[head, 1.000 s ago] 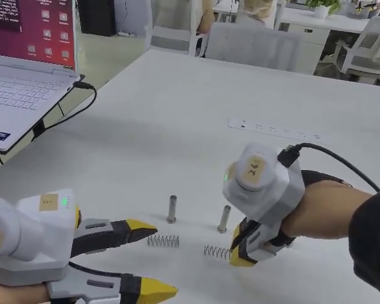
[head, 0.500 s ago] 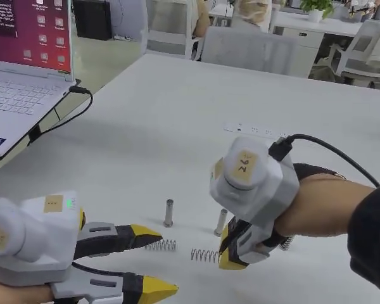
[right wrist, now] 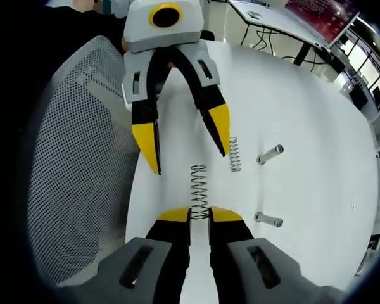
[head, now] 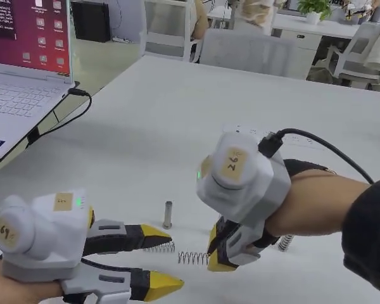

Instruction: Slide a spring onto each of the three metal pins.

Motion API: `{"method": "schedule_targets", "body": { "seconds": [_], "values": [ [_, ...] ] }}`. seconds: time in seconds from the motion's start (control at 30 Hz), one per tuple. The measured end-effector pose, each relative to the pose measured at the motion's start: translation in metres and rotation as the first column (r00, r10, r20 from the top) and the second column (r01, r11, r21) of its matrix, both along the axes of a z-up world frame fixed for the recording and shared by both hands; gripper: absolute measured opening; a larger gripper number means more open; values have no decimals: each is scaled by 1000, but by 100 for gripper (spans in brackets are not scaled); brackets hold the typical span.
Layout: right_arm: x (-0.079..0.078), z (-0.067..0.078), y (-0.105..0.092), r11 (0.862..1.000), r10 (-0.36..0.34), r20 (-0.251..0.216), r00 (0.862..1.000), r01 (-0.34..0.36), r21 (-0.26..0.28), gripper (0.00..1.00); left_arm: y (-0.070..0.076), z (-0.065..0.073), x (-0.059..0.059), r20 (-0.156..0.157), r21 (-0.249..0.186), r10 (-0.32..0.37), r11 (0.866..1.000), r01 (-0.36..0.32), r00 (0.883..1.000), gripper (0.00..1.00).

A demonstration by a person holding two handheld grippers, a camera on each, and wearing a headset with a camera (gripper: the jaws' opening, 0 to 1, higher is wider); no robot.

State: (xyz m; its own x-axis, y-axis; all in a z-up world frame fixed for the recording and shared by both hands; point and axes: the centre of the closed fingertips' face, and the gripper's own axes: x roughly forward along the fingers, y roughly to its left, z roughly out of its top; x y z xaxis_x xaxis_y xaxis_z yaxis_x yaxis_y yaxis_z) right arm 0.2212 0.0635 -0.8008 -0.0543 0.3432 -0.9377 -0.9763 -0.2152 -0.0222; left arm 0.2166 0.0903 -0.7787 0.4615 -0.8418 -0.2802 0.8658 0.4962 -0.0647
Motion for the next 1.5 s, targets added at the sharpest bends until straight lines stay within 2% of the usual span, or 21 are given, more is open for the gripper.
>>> {"method": "schedule_targets", "body": {
  "seconds": [0.23, 0.87, 1.03, 1.5],
  "values": [
    [-3, 2, 4, 1000, 23, 6, 1000, -23, 5, 8, -2, 0, 0, 17, 2, -16, 1000, 16, 1000, 26],
    [-7, 3, 5, 997, 78, 25, 997, -78, 12, 8, -6, -2, -3, 21, 17, -45, 999, 44, 999, 6],
    [-8, 3, 6, 996, 89, 28, 996, -90, 12, 8, -5, -3, -2, 26, 24, -40, 999, 39, 999, 3],
    [-8, 3, 5, 996, 89, 27, 996, -89, 17, 8, -6, -1, -4, 36, 23, -50, 999, 50, 998, 3]
  ]
}}
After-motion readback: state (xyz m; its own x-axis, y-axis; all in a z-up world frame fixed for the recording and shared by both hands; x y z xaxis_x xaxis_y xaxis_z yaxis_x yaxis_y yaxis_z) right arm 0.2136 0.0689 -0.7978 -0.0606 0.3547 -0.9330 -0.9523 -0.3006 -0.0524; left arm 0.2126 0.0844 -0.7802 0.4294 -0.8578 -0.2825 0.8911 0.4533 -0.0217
